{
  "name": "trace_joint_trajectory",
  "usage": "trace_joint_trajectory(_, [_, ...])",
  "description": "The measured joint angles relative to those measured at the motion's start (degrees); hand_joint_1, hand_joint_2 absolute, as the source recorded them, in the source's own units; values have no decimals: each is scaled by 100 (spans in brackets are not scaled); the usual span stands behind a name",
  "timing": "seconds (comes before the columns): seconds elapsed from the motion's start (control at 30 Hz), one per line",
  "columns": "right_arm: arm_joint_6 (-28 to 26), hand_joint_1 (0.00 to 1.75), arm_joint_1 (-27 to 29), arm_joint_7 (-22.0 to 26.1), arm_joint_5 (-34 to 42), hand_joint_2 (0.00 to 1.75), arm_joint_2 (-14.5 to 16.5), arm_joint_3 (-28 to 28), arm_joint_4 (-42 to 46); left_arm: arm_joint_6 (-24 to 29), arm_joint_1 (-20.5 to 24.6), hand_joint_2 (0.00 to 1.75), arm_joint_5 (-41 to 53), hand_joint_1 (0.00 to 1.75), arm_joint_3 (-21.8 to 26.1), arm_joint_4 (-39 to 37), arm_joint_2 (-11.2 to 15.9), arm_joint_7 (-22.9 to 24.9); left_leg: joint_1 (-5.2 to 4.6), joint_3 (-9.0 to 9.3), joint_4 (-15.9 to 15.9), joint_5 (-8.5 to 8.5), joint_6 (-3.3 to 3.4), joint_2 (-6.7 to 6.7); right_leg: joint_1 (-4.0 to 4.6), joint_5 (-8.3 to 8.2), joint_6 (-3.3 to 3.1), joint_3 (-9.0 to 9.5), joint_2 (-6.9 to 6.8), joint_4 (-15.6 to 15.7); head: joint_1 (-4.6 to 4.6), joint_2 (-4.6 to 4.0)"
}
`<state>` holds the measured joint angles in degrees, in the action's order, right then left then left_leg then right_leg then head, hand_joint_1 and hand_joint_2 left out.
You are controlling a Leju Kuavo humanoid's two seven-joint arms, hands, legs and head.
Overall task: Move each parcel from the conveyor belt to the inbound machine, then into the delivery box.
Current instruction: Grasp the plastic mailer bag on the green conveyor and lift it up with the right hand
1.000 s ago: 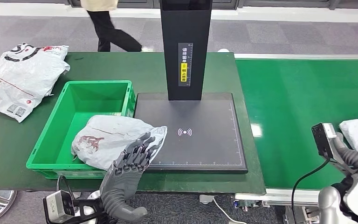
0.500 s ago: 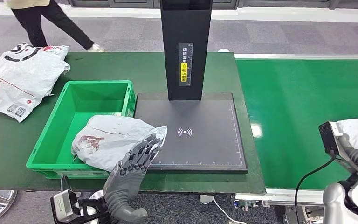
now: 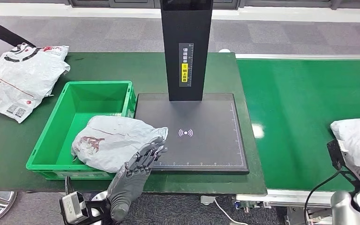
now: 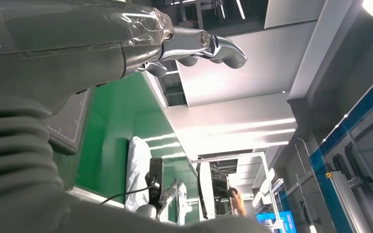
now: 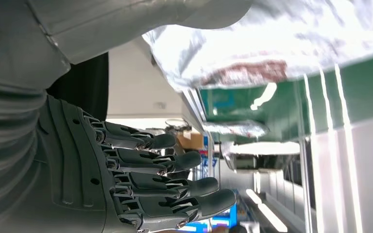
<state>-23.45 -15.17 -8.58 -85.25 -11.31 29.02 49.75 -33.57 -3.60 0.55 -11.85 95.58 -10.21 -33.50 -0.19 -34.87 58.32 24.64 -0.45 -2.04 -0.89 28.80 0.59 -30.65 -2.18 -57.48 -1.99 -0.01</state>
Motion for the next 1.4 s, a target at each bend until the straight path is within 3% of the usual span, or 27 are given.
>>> trace_joint_trajectory(0.2, [-106,0,-225,-66,-9,175,-188,104,-769,26,-3,0,119,0,-19,0,0,2,0,0,0,0,0,1,0,0,0,0,-1,0,0,-1])
trace_joint_trajectory(0.33, [-104,0,-387,-154,-103,175,-337,167,-1295,73,-3,175,181,0,-40,-3,2,-11,-2,-2,0,0,0,0,-2,0,0,0,0,0,0,1])
trace_joint_trajectory(0.8, [494,0,-1087,-619,-395,175,-653,244,-2593,237,-6,175,188,0,-93,-5,52,-7,-6,-2,0,-2,4,-1,-5,-2,3,-1,1,-1,0,-1])
trace_joint_trajectory(1.4, [513,0,-1390,-729,-491,175,-773,244,-2864,325,-45,175,182,0,-94,-58,127,-126,-6,-5,0,-2,5,6,-6,-2,3,0,-10,-1,0,-1])
